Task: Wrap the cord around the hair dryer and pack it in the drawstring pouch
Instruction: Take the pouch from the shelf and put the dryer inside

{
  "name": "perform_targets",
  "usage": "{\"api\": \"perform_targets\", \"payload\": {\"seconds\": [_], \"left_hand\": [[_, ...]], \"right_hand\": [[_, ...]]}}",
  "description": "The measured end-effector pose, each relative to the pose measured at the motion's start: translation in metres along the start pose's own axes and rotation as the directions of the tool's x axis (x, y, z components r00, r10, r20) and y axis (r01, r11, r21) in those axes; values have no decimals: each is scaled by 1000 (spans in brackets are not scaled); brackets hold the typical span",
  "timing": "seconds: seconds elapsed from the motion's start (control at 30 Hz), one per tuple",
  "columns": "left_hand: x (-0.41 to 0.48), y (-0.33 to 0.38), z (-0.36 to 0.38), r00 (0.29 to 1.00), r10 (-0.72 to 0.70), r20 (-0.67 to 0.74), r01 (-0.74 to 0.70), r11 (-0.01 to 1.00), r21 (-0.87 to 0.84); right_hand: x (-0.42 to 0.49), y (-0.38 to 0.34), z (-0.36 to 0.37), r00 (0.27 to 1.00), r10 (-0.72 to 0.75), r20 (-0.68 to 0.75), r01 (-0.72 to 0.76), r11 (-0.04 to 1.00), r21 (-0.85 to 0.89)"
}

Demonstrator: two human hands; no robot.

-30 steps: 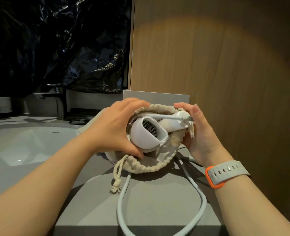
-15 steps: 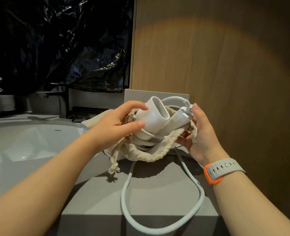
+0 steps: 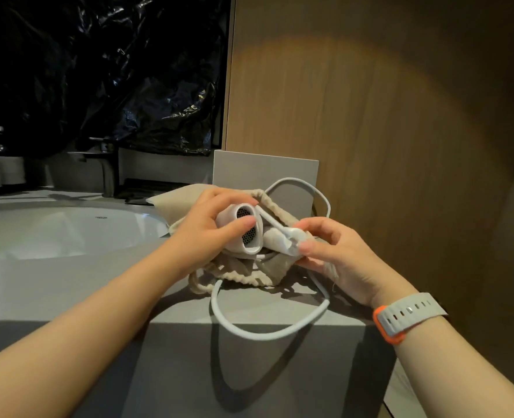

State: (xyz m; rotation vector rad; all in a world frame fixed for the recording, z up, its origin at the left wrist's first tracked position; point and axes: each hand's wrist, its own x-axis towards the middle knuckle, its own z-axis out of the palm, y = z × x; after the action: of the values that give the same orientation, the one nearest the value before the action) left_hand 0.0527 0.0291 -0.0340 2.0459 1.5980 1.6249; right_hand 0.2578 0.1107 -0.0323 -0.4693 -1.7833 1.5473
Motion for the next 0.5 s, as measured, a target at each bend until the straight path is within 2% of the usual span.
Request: {"api": "perform_targets", "payload": {"seconds": [0.13, 0.3, 0.4, 0.47, 0.5], "left_hand": [[-16, 1, -3, 997, 74, 30, -77, 991, 112], [-31, 1, -4, 990, 140, 29, -143, 967, 210], [-40, 0, -10, 997, 76, 0, -73, 962, 262], [-41, -6, -14, 996, 17, -88, 12, 948, 319], [-42, -8, -16, 987, -50, -155, 101, 935, 339]], "right_hand": [[-19, 0, 3, 998, 52, -29, -56, 980, -190], [-30, 10, 12, 995, 9, -101, -44, 936, -348], [-32, 10, 13, 992, -11, -128, -32, 942, -334], [-32, 10, 11, 985, -18, -173, -25, 970, -240], [-32, 10, 10, 981, -15, -196, -22, 983, -183]]}}
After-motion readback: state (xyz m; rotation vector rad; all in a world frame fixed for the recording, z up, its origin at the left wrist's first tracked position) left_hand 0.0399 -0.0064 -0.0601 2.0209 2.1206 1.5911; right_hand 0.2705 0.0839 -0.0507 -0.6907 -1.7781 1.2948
